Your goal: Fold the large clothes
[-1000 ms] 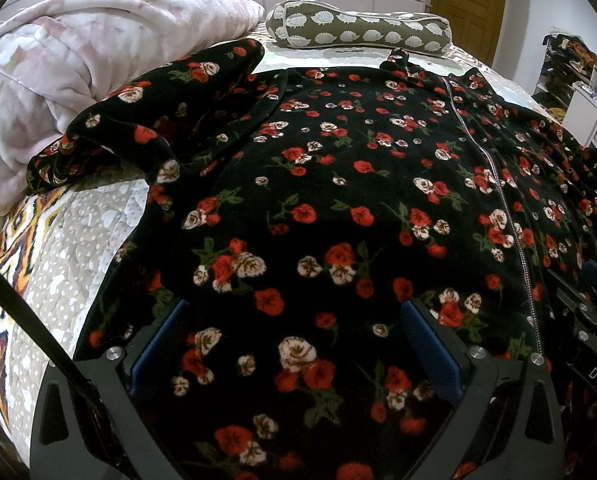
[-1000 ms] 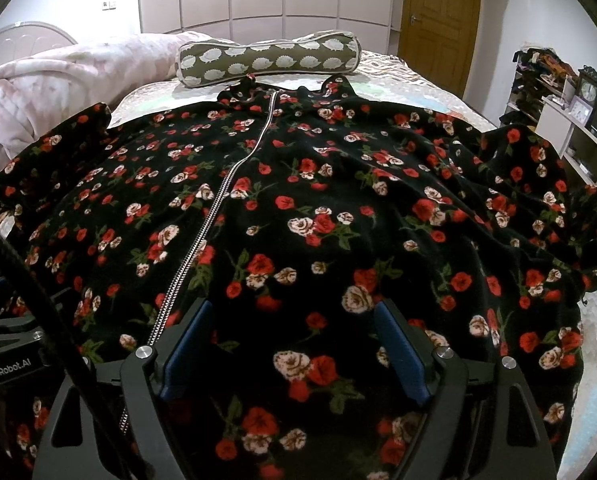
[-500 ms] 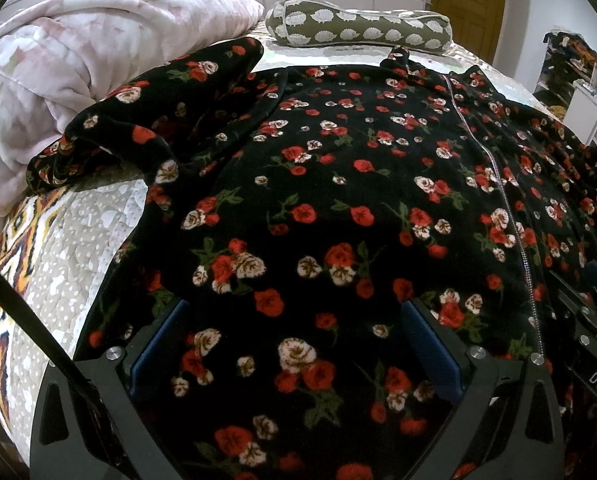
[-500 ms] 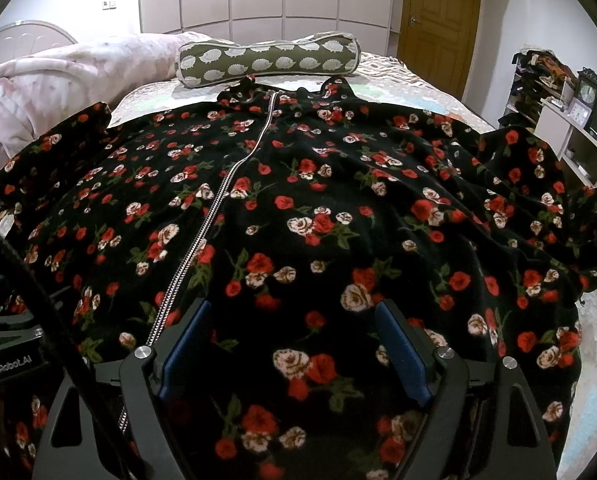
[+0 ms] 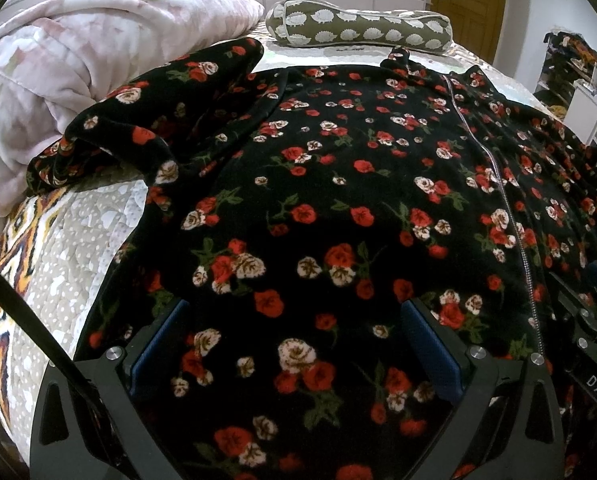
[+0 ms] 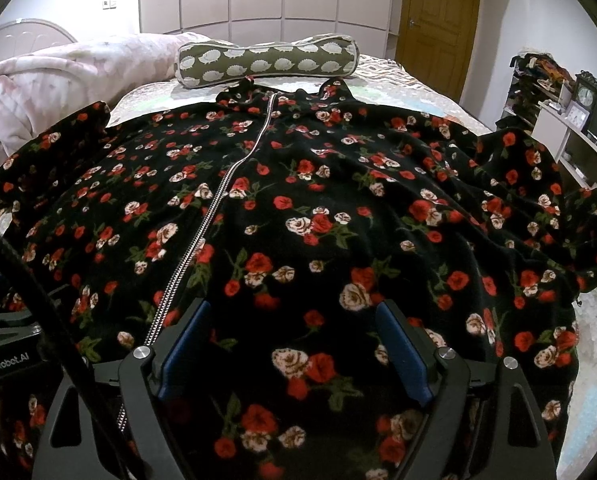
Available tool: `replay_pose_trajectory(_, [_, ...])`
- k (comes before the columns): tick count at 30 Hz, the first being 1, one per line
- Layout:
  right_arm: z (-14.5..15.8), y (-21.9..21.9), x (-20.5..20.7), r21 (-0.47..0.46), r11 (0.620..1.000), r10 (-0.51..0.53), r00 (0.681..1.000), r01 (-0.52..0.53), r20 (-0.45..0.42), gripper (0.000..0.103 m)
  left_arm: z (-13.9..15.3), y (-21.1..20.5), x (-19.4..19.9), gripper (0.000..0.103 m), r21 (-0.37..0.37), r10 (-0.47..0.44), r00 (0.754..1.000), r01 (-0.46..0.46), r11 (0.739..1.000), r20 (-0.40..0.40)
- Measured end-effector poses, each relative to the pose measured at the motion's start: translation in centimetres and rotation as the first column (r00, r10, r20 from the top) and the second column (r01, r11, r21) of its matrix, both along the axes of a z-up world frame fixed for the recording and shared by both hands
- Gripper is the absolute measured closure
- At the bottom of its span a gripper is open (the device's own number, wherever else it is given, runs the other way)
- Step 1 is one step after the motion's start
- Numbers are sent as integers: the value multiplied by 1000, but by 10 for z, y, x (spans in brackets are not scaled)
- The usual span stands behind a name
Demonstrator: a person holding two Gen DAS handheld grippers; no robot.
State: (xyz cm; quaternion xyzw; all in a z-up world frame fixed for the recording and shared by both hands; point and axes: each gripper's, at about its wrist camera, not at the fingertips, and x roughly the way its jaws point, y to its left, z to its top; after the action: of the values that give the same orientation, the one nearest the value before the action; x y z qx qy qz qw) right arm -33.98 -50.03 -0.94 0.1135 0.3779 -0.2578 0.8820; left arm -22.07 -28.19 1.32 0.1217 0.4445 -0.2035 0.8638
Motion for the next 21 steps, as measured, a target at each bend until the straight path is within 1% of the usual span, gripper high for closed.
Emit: replay_pose_trajectory(21, [-1,0,0,-4,1000,-2,1000,2,-2,14,-2,-2,3,0,-1,1,1000,-1,1000,9])
